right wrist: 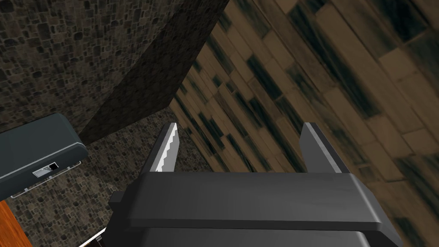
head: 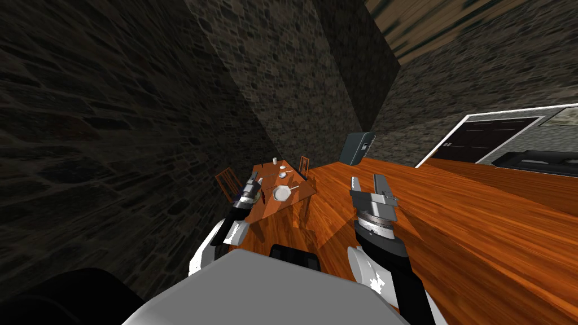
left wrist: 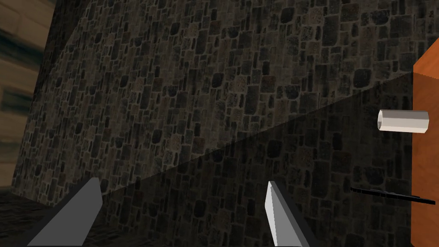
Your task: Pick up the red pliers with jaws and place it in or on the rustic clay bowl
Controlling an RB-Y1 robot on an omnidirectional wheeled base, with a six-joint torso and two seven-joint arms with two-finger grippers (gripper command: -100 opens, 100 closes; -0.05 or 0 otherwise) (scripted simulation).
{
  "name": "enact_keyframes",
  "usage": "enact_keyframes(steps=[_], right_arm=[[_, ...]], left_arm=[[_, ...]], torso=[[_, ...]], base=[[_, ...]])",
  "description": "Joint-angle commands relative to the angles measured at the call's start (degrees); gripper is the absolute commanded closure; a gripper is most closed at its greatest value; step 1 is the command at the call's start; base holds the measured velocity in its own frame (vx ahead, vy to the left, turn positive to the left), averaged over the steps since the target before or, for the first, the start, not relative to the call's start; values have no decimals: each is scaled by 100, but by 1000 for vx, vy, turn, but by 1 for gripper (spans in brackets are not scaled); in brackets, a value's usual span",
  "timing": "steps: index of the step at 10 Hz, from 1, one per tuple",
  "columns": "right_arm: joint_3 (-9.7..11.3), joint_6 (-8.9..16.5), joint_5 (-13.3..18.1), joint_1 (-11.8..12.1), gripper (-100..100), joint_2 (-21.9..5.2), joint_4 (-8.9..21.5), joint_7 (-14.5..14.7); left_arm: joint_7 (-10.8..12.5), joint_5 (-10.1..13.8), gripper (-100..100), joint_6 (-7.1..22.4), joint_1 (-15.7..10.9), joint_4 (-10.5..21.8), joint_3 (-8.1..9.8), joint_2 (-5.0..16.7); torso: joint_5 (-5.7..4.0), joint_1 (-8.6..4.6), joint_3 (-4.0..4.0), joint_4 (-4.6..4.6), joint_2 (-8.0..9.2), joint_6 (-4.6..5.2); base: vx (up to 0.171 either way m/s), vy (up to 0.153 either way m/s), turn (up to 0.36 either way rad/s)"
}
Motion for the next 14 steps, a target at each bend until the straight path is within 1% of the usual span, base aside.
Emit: enact_keyframes(steps=[1,2,3,4,5,6,7,8,9,10,11,12,13,14], right_arm=[[0,0,0,0,0,0,0,0],[0,0,0,0,0,0,0,0],[0,0,0,1,0,0,0,0],[0,0,0,1,0,0,0,0],[0,0,0,1,0,0,0,0],[0,0,0,1,0,0,0,0],[0,0,0,1,0,0,0,0],[-1,0,0,1,0,0,0,0],[0,0,0,1,0,0,0,0],[-1,0,0,1,0,-1,0,0],[0,0,0,1,0,0,0,0],[0,0,0,1,0,0,0,0],[-1,0,0,1,0,-1,0,0],[-1,0,0,1,0,-1,0,0]], left_arm=[[-5,30,-100,286,-67,180,-94,152],[-5,30,-100,364,-67,180,-94,152],[9,74,-100,579,-122,285,-115,285],[18,122,-100,723,-179,396,-135,421],[18,122,-100,812,-179,396,-135,421],[23,173,-100,1011,-236,512,-155,562],[23,173,-100,1048,-236,512,-155,562],[23,228,-100,1290,-293,634,-174,706],[23,228,-100,1290,-293,634,-174,706],[18,286,-100,1533,-349,760,-194,854],[7,348,-100,1683,-404,890,-214,1004],[7,348,-100,1787,-404,890,-214,1004],[-10,413,-100,2038,-456,1024,-234,1157],[-32,482,-100,2218,-507,1162,-254,1312]], torso=[[0,0,0,0,0,0],[0,0,0,0,0,0],[1,6,-5,-2,-10,-2],[2,10,-10,-4,-19,0],[2,8,-10,-4,-19,0],[2,10,-11,-4,-20,-2],[2,11,-11,-4,-20,-1],[3,13,-13,-5,-24,-2],[3,13,-14,-5,-24,-1],[3,14,-15,-5,-27,-2],[3,12,-16,-6,-28,-1],[2,11,-14,-5,-26,-1],[3,13,-15,-5,-27,-2],[3,15,-16,-6,-28,-1]], base=[[-96,-52,-45],[-51,-32,-17],[-33,-25,-36],[-47,-38,-61],[-39,-29,-18],[-40,-28,-43],[-29,-21,-20],[-28,-24,-43],[-21,-18,-21],[-22,-26,-46],[-29,-31,-78],[-22,-22,-26],[-17,-21,-51],[-18,-27,-80]])
